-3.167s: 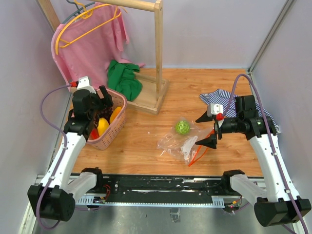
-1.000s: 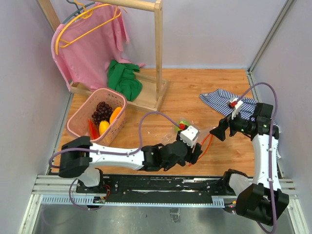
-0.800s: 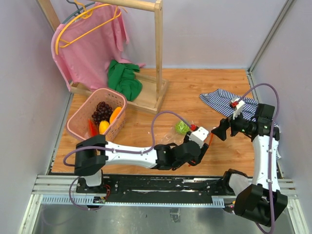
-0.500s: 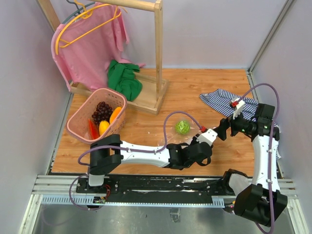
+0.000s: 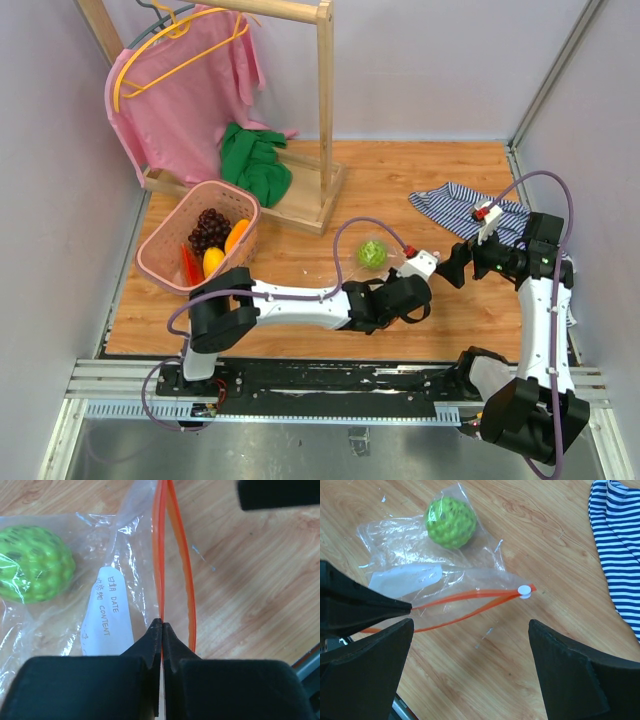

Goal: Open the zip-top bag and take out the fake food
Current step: Pick up the fake fruit from the zipper food storage bag.

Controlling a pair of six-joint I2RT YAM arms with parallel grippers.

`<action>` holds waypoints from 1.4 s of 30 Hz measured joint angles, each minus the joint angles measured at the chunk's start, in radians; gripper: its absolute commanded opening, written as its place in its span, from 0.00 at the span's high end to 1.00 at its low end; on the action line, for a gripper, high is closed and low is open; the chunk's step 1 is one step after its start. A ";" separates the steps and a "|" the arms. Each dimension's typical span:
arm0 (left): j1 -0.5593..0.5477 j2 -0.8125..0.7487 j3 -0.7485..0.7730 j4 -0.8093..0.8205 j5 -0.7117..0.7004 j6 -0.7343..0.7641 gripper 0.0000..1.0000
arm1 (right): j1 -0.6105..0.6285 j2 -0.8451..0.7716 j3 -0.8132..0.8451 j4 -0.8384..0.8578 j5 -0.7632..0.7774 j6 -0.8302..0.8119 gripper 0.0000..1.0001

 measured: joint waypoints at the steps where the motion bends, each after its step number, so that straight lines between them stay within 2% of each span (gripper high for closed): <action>1: 0.012 -0.002 -0.001 0.003 0.008 0.000 1.00 | 0.000 0.000 0.000 0.000 -0.001 -0.002 0.02; 8: 0.075 -0.073 -0.055 0.068 0.081 -0.028 1.00 | 0.000 -0.001 0.000 -0.033 -0.074 -0.065 0.00; 11: 0.101 -0.113 -0.087 0.107 0.124 -0.053 1.00 | 0.000 -0.002 -0.007 -0.048 -0.131 -0.107 0.06; 17: 0.155 -0.167 -0.143 0.199 0.214 -0.115 1.00 | 0.002 0.008 -0.014 -0.066 -0.199 -0.161 0.41; 20: 0.174 -0.179 -0.156 0.235 0.246 -0.139 1.00 | 0.024 0.042 -0.024 -0.052 -0.203 -0.149 0.64; 22: 0.177 -0.181 -0.156 0.257 0.261 -0.153 1.00 | 0.049 0.069 -0.033 -0.030 -0.198 -0.125 0.73; 28: 0.180 -0.182 -0.165 0.314 0.293 -0.185 1.00 | 0.159 0.122 -0.082 0.103 -0.121 0.008 0.82; 36: 0.180 -0.185 -0.201 0.386 0.332 -0.223 0.99 | 0.217 0.173 -0.120 0.266 0.042 0.185 0.81; 38: 0.181 -0.185 -0.211 0.419 0.373 -0.222 0.94 | 0.217 0.201 -0.120 0.290 0.068 0.207 0.81; 41: 0.182 -0.190 -0.232 0.473 0.451 -0.213 0.65 | 0.217 0.255 -0.119 0.305 0.082 0.226 0.81; 42: 0.182 -0.198 -0.243 0.488 0.477 -0.209 0.58 | 0.217 0.280 -0.117 0.306 0.086 0.231 0.81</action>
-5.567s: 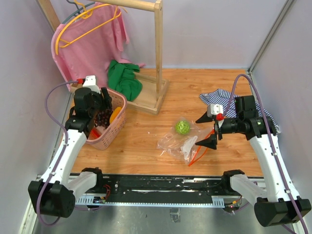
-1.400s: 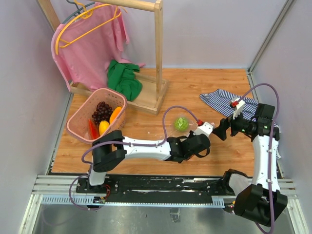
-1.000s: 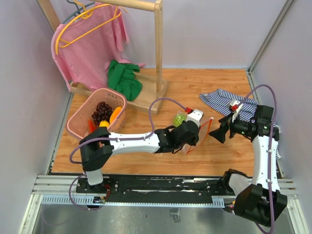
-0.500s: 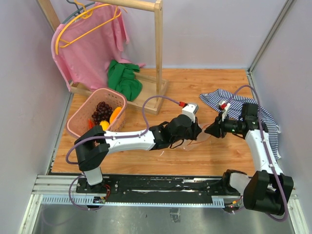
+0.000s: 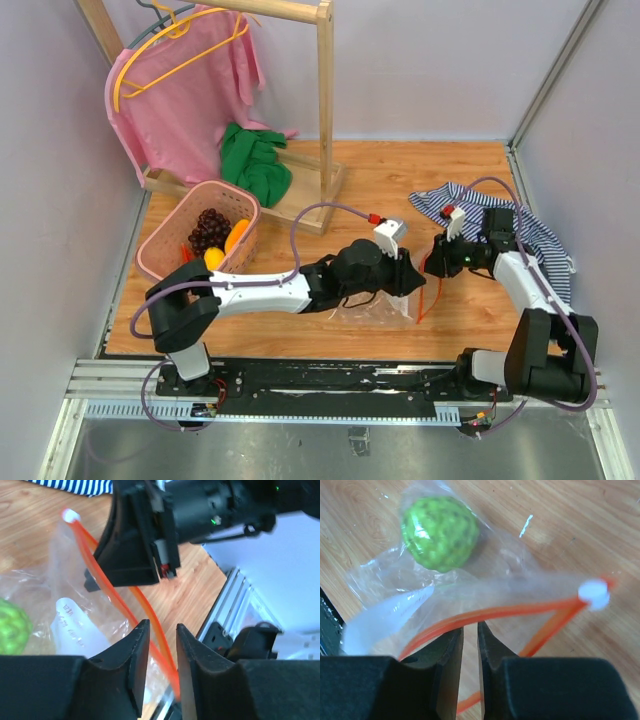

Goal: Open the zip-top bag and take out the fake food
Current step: Pick up the fake fruit from the zipper food storage bag.

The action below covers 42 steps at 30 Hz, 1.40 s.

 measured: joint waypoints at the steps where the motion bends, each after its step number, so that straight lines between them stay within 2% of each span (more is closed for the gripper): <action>1: 0.000 -0.016 -0.021 0.014 0.021 0.000 0.53 | 0.000 0.020 0.002 0.001 0.001 0.003 0.81; 3: 0.001 -0.059 -0.063 0.029 0.043 0.016 0.49 | 0.000 0.055 0.009 0.002 0.002 0.007 0.81; 7: 0.032 -0.195 -0.160 0.048 0.070 0.039 0.47 | 0.000 0.113 0.038 0.001 -0.001 0.016 0.81; 12: 0.185 -0.323 -0.293 0.098 0.108 0.016 0.43 | 0.000 0.162 0.064 -0.002 -0.022 0.026 0.80; 16: 0.291 -0.335 -0.404 0.099 0.105 -0.023 0.29 | 0.000 0.183 0.065 -0.010 -0.042 0.029 0.80; 24: 0.305 -0.262 -0.444 0.087 0.090 -0.041 0.17 | 0.010 0.237 0.085 -0.031 -0.063 0.032 0.79; 36: 0.336 -0.094 -0.393 0.145 0.079 -0.068 0.19 | 0.027 0.253 0.086 -0.037 -0.071 0.034 0.78; 39: 0.337 -0.074 -0.367 0.166 0.085 -0.078 0.25 | 0.027 0.261 0.086 -0.037 -0.071 0.037 0.78; 42: 0.338 -0.048 -0.344 0.182 0.090 -0.085 0.34 | 0.027 0.266 0.086 -0.037 -0.071 0.044 0.78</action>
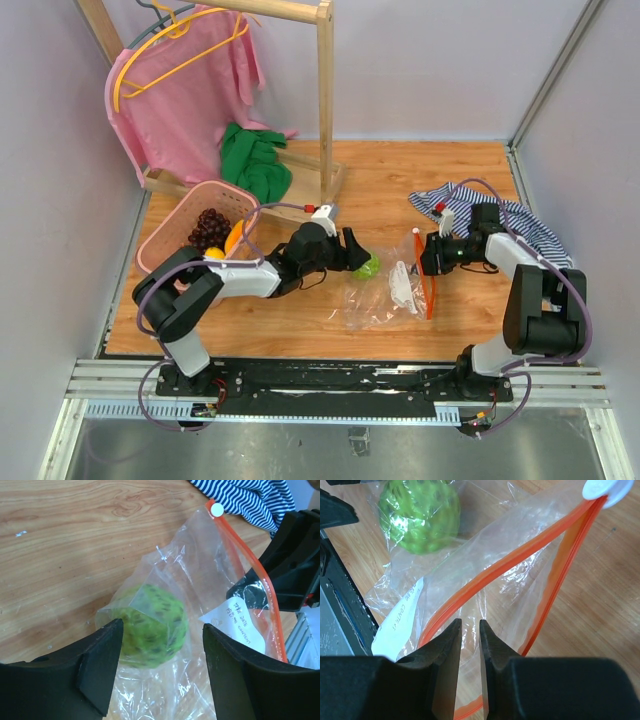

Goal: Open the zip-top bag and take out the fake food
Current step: Pick up the fake fruit from the zipper food storage bag.

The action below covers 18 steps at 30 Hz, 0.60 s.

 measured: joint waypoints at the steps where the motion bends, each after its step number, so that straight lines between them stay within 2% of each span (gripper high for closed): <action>1: 0.000 0.012 0.006 0.003 0.002 0.000 0.37 | 0.000 0.001 0.000 0.000 0.000 0.005 0.78; 5: 0.001 0.047 0.013 0.003 0.002 -0.006 0.54 | 0.000 0.010 0.000 0.000 0.000 0.015 0.77; 8: 0.002 0.060 0.015 0.013 0.003 -0.011 0.73 | 0.000 0.021 0.000 0.001 0.000 0.020 0.77; 11: 0.002 0.061 0.022 0.027 0.003 -0.016 0.84 | 0.000 0.032 0.000 0.001 0.000 0.025 0.77; 14: 0.003 0.064 0.021 0.040 0.003 -0.022 0.92 | 0.000 0.040 0.000 0.001 -0.001 0.030 0.76; 18: 0.003 0.074 0.019 0.067 0.007 -0.031 0.97 | 0.004 0.050 0.000 0.001 -0.003 0.037 0.74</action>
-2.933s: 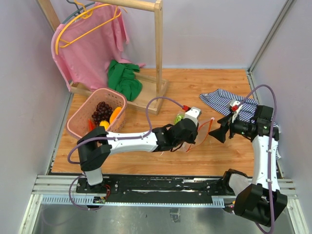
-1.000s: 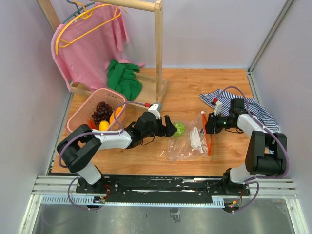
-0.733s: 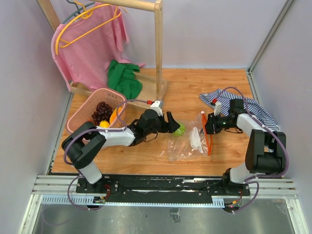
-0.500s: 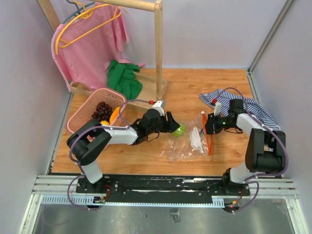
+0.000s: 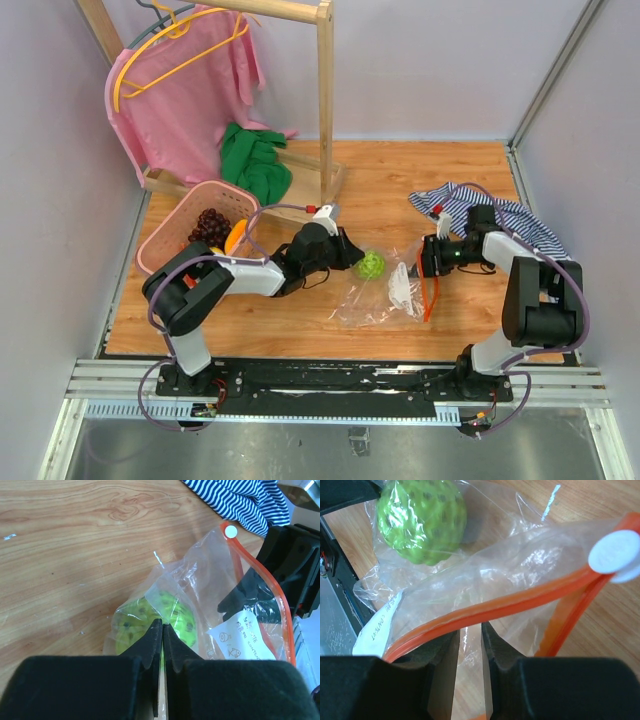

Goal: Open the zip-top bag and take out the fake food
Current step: Pick up the fake fruit from the zipper food storage bag.

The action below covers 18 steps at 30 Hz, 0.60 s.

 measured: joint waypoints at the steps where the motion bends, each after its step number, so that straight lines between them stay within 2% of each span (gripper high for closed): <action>1: 0.000 0.002 -0.001 0.006 0.002 -0.003 0.98 | 0.004 0.002 0.000 0.000 -0.002 0.001 0.74; 9: 0.004 0.030 -0.021 0.073 0.013 -0.026 1.00 | 0.022 0.011 0.001 0.000 -0.021 0.003 0.71; 16: 0.006 0.075 -0.069 0.006 0.000 -0.025 1.00 | 0.063 0.017 0.021 0.000 -0.023 0.003 0.67; 18: 0.006 0.077 -0.080 -0.006 0.001 -0.025 1.00 | 0.072 0.021 0.031 0.000 -0.025 0.003 0.63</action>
